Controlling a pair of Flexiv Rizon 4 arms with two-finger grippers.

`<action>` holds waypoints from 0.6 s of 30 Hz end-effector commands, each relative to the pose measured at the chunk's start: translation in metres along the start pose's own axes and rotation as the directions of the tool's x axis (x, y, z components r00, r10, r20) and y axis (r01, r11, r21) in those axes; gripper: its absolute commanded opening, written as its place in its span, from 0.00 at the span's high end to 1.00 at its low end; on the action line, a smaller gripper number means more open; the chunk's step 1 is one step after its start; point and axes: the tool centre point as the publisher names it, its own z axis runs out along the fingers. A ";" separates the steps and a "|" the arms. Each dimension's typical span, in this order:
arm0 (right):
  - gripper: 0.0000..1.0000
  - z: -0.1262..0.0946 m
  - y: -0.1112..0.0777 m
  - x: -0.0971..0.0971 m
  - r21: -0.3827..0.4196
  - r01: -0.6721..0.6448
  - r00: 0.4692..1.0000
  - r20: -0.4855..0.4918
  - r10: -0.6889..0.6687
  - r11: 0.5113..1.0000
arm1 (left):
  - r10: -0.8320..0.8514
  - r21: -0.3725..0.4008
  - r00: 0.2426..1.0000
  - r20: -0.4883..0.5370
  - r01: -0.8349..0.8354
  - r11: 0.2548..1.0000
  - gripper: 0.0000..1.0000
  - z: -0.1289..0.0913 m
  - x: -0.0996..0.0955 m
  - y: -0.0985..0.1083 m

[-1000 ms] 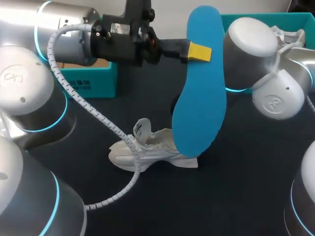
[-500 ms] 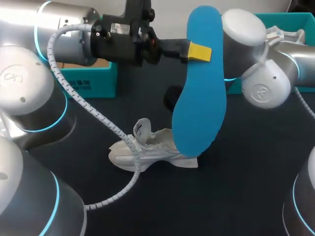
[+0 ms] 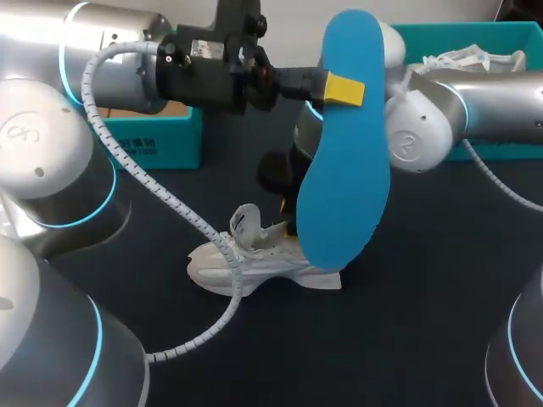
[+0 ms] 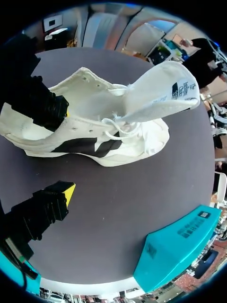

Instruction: Take the shoe out of the shoebox, open the shoe tongue, remove and reinsert the insole, then place the shoe into the shoebox

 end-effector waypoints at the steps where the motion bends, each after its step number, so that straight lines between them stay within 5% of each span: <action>1: 0.38 0.011 0.003 0.000 0.004 -0.008 1.000 -0.012 0.008 1.000 | 0.000 0.003 1.000 0.001 0.000 1.000 1.00 0.000 0.000 0.002; 8: 0.45 0.016 0.000 0.005 0.027 -0.027 0.999 -0.039 0.028 0.999 | 0.000 0.003 1.000 0.001 0.000 1.000 1.00 0.000 0.000 0.002; 13: 0.72 0.017 -0.001 0.006 0.040 -0.037 0.998 -0.047 0.039 0.999 | 0.000 0.003 1.000 0.001 0.000 1.000 1.00 0.000 0.000 0.002; 15: 0.98 0.018 -0.001 0.007 0.055 -0.039 0.997 -0.060 0.042 0.998 | 0.000 0.003 1.000 0.001 0.000 1.000 1.00 0.000 0.000 0.002; 18: 1.00 0.018 -0.001 0.008 0.071 -0.038 0.996 -0.077 0.044 0.997 | 0.000 0.003 1.000 0.001 0.000 1.000 1.00 0.000 0.000 0.002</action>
